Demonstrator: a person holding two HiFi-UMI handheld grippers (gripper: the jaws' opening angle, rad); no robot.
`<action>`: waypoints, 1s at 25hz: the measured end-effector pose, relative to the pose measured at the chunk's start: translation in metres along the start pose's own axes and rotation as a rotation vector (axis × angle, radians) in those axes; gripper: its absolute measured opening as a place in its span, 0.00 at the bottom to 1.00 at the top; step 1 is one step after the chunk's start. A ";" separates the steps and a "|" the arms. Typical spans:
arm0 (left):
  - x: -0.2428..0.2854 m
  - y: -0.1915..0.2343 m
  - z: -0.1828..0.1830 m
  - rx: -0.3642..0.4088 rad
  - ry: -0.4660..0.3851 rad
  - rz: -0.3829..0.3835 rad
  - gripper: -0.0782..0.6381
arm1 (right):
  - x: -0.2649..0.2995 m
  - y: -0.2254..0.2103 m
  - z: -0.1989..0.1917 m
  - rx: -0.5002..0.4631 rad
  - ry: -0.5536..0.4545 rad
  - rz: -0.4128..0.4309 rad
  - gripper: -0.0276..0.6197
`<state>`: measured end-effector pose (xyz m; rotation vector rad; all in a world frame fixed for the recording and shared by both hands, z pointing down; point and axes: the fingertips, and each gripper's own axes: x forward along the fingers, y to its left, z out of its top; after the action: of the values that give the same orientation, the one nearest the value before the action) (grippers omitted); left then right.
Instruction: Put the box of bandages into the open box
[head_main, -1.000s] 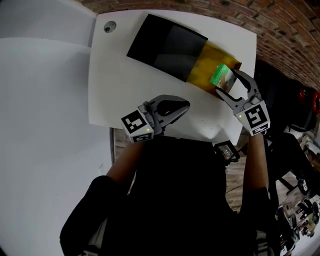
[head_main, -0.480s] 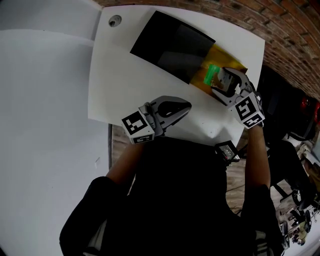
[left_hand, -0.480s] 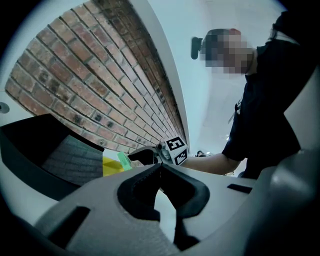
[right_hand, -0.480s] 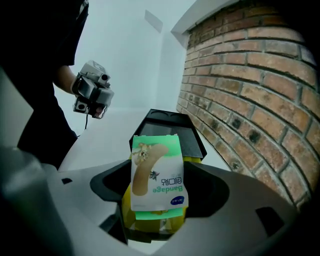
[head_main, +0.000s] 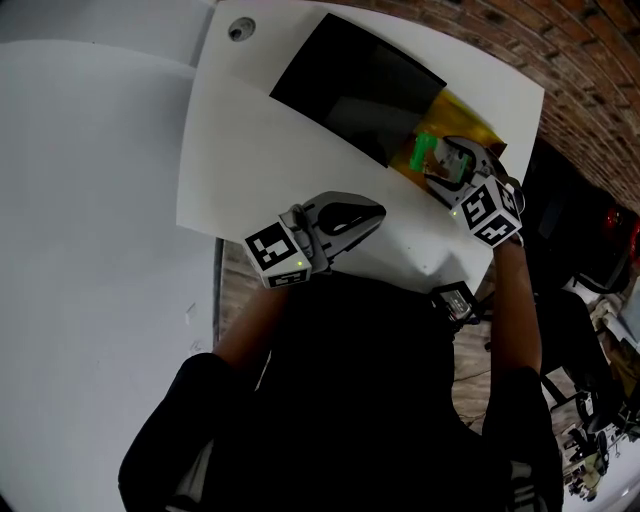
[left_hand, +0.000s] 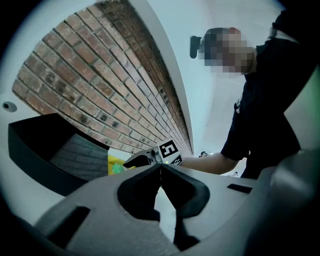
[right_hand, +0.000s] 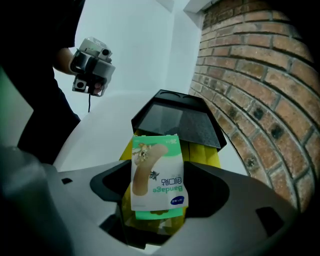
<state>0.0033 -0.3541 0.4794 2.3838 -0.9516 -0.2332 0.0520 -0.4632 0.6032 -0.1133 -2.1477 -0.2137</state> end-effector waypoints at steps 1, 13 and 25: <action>-0.001 0.000 -0.001 -0.001 0.001 0.003 0.13 | 0.002 0.000 -0.001 -0.004 0.009 0.005 0.55; -0.008 0.003 -0.005 -0.003 0.006 0.025 0.13 | 0.027 0.009 -0.008 -0.043 0.102 0.069 0.55; -0.011 0.003 -0.008 -0.017 -0.002 0.035 0.13 | 0.037 0.012 -0.015 -0.047 0.154 0.089 0.55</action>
<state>-0.0037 -0.3448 0.4875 2.3498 -0.9879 -0.2294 0.0456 -0.4548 0.6430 -0.2127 -1.9799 -0.2136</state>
